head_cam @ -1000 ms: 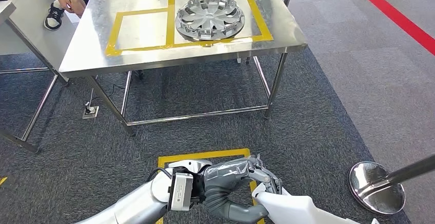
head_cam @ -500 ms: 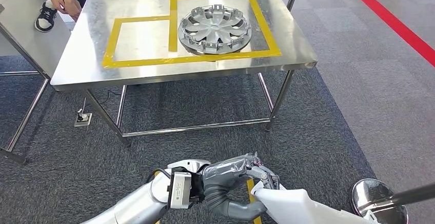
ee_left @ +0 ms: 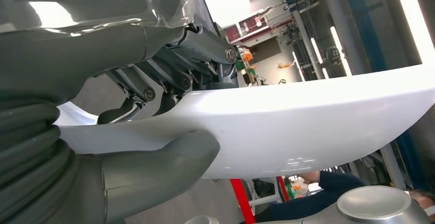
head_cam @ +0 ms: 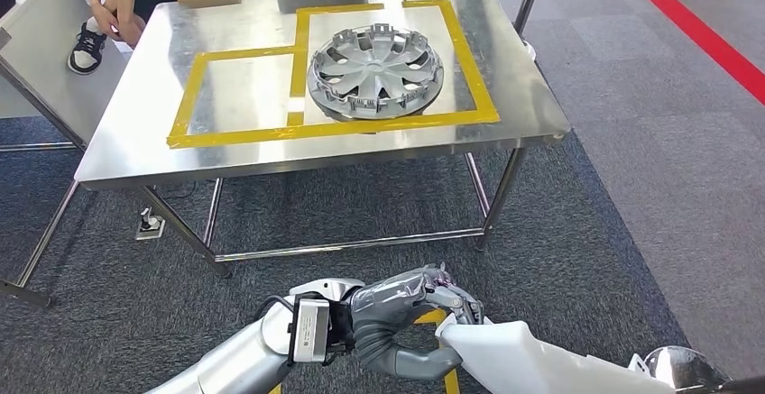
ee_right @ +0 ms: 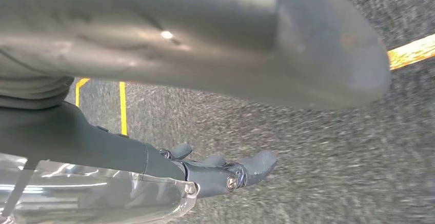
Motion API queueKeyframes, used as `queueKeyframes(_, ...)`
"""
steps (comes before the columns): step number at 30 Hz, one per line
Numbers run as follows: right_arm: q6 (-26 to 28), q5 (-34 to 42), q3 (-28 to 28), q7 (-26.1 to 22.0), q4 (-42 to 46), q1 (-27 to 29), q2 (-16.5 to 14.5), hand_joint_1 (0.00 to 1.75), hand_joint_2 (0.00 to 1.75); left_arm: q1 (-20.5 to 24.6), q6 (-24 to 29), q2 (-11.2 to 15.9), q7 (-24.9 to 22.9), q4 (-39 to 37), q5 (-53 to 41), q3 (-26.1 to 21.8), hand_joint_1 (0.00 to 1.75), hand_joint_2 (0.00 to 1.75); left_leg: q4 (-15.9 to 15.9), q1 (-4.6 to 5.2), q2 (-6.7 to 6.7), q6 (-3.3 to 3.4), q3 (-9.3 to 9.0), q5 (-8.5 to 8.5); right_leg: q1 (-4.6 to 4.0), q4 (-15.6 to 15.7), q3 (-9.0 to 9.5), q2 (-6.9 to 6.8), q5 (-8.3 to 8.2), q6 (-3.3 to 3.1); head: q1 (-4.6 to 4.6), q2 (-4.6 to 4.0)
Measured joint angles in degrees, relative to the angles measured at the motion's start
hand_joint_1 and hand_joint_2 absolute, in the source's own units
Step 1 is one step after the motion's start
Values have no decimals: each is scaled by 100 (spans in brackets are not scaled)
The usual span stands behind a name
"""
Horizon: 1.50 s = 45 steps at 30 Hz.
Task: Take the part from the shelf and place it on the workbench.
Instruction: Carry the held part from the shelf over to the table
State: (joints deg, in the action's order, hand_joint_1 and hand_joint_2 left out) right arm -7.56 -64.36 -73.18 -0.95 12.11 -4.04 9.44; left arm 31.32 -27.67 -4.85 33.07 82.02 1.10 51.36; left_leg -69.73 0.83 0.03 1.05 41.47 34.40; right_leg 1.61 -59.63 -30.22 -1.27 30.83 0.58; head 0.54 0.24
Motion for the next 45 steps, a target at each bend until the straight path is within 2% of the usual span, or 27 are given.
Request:
queueKeyframes(2,-22,-53,43,33,-1,2,-8,0,0,-3,0,8,1,-1,1,-5,175,175,668,56,142,105,-148,-630,-19,10,172,-52,150,35,-6,0)
queueKeyframes(4,-31,-101,89,72,-1,3,-14,0,0,-7,-1,17,8,2,-2,-16,175,175,940,101,199,173,-241,-918,-33,45,299,-113,245,108,-10,0)
queueKeyframes(7,-33,-117,129,89,-1,-15,-16,0,0,-7,-4,7,25,14,-8,-40,175,175,1062,58,43,229,-435,-868,-25,-164,318,-122,115,218,-15,0)
queueKeyframes(9,-6,-102,144,42,0,-31,-17,0,0,-6,-6,-8,35,18,-15,-44,175,175,1111,21,-23,273,-574,-820,-15,-777,-72,-3,-7,245,-28,0)
queueKeyframes(10,15,-91,148,13,0,-30,-14,0,0,-9,-7,-11,38,17,-23,-43,175,175,1117,17,-57,291,-625,-772,-14,-1129,-340,51,58,257,-36,0)
queueKeyframes(12,51,-80,150,-31,0,-9,-8,0,0,-29,-4,-11,39,17,-40,-42,175,175,1118,15,-138,302,-756,-645,-15,-1510,-792,88,512,288,-44,0)
queueKeyframes(13,60,-78,151,-48,0,-1,-6,0,0,-41,-2,-10,39,18,-50,-42,175,175,1118,15,-171,300,-845,-571,-15,-1489,-923,92,736,300,-44,0)
queueKeyframes(14,63,-81,153,-64,0,5,-6,0,0,-50,2,-9,37,22,-59,-42,175,175,1118,15,-197,293,-945,-494,-15,-1326,-980,93,827,304,-45,0)
queueKeyframes(15,63,-86,155,-75,0,6,-5,0,0,-57,5,-8,34,30,-73,-42,175,175,1119,15,-213,281,-1049,-413,-14,-1043,-980,93,716,303,-46,0)
queueKeyframes(18,62,-104,162,-86,-2,12,-9,0,0,-89,16,-3,-3,58,-108,-44,175,175,1110,31,-252,204,-1285,-162,-30,-196,-837,97,-358,242,-48,0)
queueKeyframes(19,61,-110,168,-84,-2,13,-13,0,0,-100,22,-3,-24,77,-116,-48,175,175,1107,38,-262,169,-1345,-102,-42,-99,-792,101,-570,201,-45,0)
queueKeyframes(20,61,-119,177,-83,-2,8,-15,0,0,-106,28,-4,-41,108,-124,-54,175,175,1090,43,-268,138,-1395,-73,-55,-84,-758,103,-577,153,-45,0)
queueKeyframes(22,61,-143,203,-86,1,-19,-7,0,0,-106,37,-8,-61,182,-137,-73,175,175,884,46,-231,81,-1317,-133,-38,-68,-648,113,-512,72,-42,0)
queueKeyframes(24,56,-161,225,-95,3,-39,10,0,0,-103,40,-6,-68,222,-140,-87,175,175,345,32,-138,12,-950,-195,-9,-34,-515,112,-422,15,-27,0)
queueKeyframes(26,43,-173,236,-104,4,-34,19,0,0,-110,43,5,-85,226,-143,-89,175,175,-246,-11,-67,-57,-455,-16,-2,-18,-402,109,-311,-11,-14,0)
queueKeyframes(28,31,-189,243,-113,4,-29,20,0,0,-118,54,22,-114,226,-145,-87,175,175,-491,-43,-55,-94,-68,250,7,-17,-277,109,-189,-9,-12,0)
queueKeyframes(29,28,-196,246,-117,4,-29,20,0,0,-119,62,29,-128,227,-146,-87,175,175,-405,-48,-54,-96,14,268,10,-17,-198,110,-123,-4,-13,0)
queueKeyframes(30,27,-199,250,-122,4,-29,20,0,0,-119,69,34,-136,231,-146,-87,175,175,-175,-48,-50,-85,16,152,11,-16,-110,112,-55,3,-13,0)
queueKeyframes(32,25,-203,258,-140,4,-32,12,0,0,-123,90,46,-146,239,-149,-87,175,175,482,-19,-25,-17,-106,-427,5,-10,57,113,86,32,-20,0)
queueKeyframes(34,24,-207,268,-169,4,-43,2,0,0,-134,116,61,-161,250,-164,-88,175,175,883,26,-12,61,-209,-829,-3,27,162,117,202,97,-21,0)
queueKeyframes(37,25,-214,283,-211,3,-40,-5,0,0,-147,139,65,-180,282,-186,-90,175,175,1033,18,-49,151,-409,-833,-7,-3,279,114,171,203,-25,0)
queueKeyframes(38,26,-214,286,-225,2,-44,-7,0,0,-148,143,62,-178,292,-191,-89,175,175,1079,0,-55,177,-509,-813,-7,-168,243,114,95,221,-35,-1)
queueKeyframes(40,28,-207,289,-242,2,-62,-3,0,0,-159,145,77,-145,319,-203,-87,175,175,1137,-25,-62,221,-696,-734,-8,-787,-128,115,49,240,-60,-1)
queueKeyframes(41,29,-203,289,-246,2,-60,-2,0,0,-174,143,105,-113,335,-207,-92,175,175,1147,-28,-69,241,-763,-672,-10,-1142,-403,117,155,250,-71,-1)
queueKeyframes(43,31,-200,289,-245,1,-32,1,0,0,-232,128,190,-46,370,-210,-117,175,175,1153,-27,-98,261,-902,-532,-12,-1528,-863,117,581,279,-75,0)
queueKeyframes(44,32,-200,289,-243,0,-17,1,0,0,-262,120,235,-25,389,-211,-135,175,175,1153,-27,-116,259,-989,-457,-12,-1494,-987,117,738,292,-76,0)
queueKeyframes(45,33,-200,289,-243,0,-8,1,0,0,-286,109,272,-14,408,-212,-149,175,175,1153,-28,-131,250,-1085,-380,-11,-1310,-1032,117,740,298,-75,0)
